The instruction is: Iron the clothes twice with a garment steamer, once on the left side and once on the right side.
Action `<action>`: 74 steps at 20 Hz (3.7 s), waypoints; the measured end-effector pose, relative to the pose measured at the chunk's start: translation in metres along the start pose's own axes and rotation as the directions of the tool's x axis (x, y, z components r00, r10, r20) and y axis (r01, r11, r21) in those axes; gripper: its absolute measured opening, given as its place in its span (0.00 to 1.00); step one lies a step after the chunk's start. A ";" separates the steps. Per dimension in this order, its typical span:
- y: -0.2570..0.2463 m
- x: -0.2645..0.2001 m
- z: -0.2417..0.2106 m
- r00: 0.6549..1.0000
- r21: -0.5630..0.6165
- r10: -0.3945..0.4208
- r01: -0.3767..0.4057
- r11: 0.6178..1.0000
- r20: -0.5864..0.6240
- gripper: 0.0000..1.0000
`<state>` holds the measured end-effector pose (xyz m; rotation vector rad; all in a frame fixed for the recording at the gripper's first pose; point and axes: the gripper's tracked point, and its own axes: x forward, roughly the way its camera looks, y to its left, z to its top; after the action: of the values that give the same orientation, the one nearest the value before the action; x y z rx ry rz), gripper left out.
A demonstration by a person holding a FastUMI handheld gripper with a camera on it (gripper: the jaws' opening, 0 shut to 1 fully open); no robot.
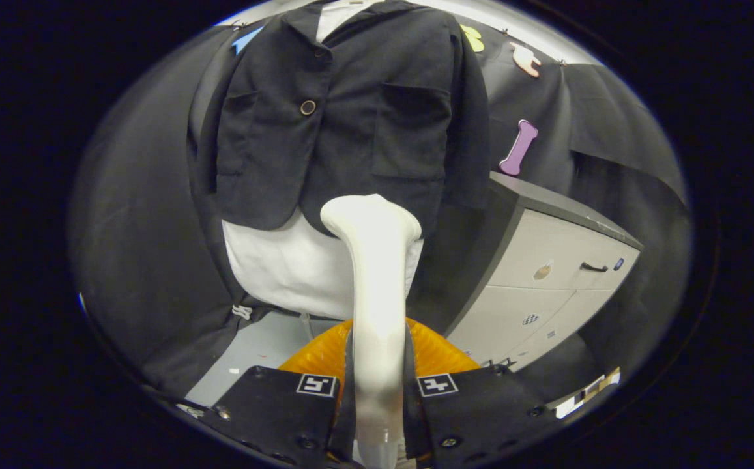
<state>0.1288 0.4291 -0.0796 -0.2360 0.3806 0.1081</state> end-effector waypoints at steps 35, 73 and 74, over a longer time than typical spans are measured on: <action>0.148 -0.138 0.402 0.560 -0.028 0.133 -0.192 0.981 0.817 0.32; 0.143 -0.047 0.273 0.755 -0.114 0.074 0.000 0.994 0.651 0.32; 0.143 -0.047 0.268 0.761 -0.116 0.073 0.002 0.993 0.645 0.32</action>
<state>0.1596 0.6311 0.1496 -0.2848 -0.3237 0.2412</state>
